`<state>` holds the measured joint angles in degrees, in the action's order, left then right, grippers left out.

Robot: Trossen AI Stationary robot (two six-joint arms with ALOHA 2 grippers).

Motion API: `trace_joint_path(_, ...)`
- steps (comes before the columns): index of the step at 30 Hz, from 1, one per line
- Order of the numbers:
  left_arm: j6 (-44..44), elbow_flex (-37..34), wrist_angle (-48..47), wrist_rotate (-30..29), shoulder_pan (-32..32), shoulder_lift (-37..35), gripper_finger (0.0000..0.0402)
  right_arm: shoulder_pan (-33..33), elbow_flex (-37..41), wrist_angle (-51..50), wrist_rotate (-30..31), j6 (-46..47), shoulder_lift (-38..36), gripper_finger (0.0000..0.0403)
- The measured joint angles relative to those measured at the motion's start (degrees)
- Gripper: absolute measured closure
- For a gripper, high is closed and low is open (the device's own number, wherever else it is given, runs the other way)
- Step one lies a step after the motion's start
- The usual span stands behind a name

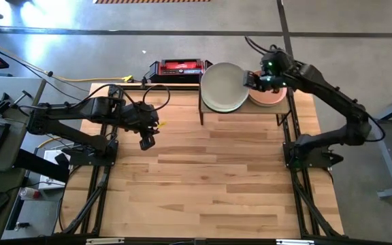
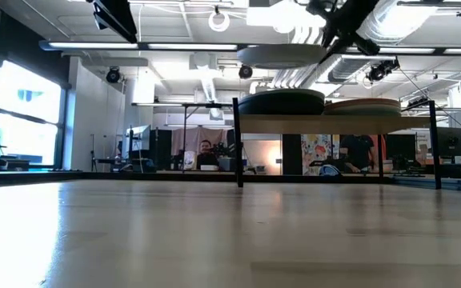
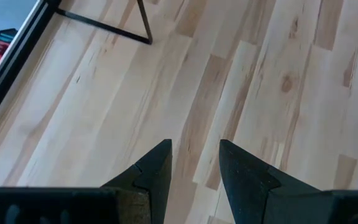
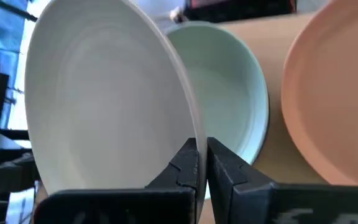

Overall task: Place and stack plates onto a shelf
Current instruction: Stack the gray plate on top of the light green plate on the shelf

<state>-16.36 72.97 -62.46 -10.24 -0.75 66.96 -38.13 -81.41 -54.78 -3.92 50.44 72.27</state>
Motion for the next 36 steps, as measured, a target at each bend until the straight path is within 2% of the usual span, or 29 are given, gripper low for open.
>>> trace_joint_path(6,0.00,0.00,-0.79,-0.58,0.01,0.00,0.0280,-2.88,-0.07,-0.24,-2.82,-0.56,4.11,0.0403)
trace_joint_path(18,0.07,0.00,-0.76,-0.90,0.00,0.00,0.0280,-4.00,-0.07,-0.29,-2.06,-0.48,10.23,0.0403)
trace_joint_path(36,0.05,0.00,-0.75,-0.90,0.02,0.00,0.0280,-3.72,-0.07,-3.74,0.64,-0.69,10.34,0.0403)
